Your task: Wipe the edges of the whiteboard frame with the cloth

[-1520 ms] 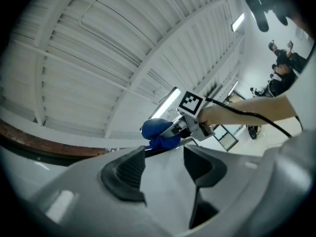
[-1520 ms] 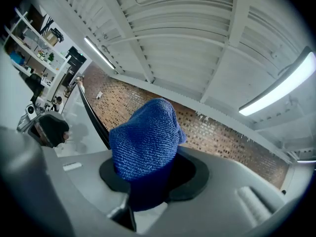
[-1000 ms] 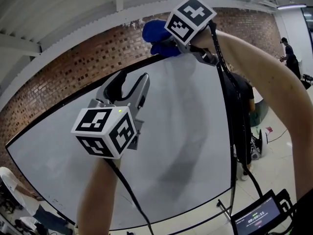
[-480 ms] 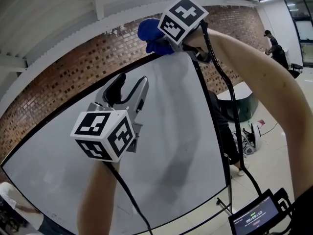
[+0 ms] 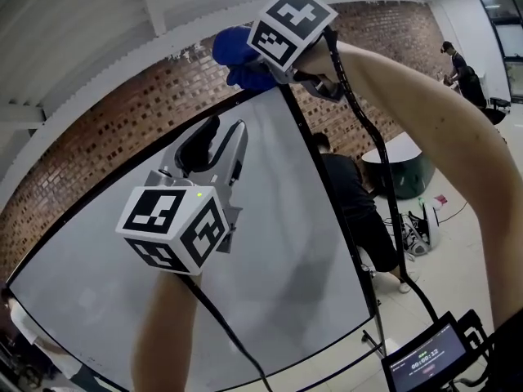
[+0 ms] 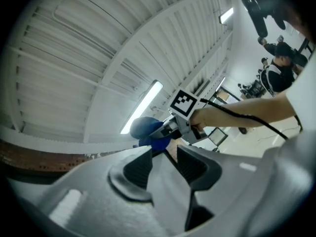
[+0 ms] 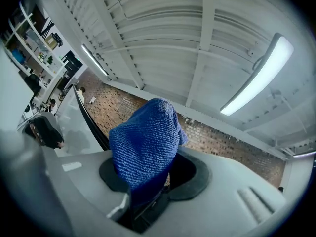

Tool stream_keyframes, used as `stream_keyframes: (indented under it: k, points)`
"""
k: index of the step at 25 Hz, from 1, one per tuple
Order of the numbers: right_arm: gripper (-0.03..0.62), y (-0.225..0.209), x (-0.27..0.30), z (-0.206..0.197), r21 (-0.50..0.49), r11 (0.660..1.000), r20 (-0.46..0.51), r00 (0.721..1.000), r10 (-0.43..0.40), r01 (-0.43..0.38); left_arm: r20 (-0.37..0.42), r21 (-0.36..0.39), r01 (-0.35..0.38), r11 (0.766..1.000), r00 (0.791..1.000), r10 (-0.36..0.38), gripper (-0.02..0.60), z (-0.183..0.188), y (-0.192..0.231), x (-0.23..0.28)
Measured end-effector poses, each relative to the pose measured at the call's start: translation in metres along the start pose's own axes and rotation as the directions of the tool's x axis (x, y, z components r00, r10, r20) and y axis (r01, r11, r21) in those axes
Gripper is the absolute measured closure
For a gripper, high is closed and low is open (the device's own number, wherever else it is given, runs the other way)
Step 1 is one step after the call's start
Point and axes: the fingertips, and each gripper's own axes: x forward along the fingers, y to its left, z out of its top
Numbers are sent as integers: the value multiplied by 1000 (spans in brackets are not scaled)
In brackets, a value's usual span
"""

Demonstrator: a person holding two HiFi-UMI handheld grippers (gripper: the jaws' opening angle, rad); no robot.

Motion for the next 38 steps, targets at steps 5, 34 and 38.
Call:
stream_keyframes:
  k: [5,34,38]
  points:
    - [453,-42,-12,-22,76,997,24,999,-21,19,-39,5,-5,1000,999,5,420,-1,-6,25]
    - [454,60,-16,-169,629,593,445,858,257,-503,-281,-87,151,985,945,-169,453,-58,-70,48]
    - [454,67,-15,-192,635,584,441,858,264,-506,-285,-112,160,981,940,-186,492,-79,-85,53]
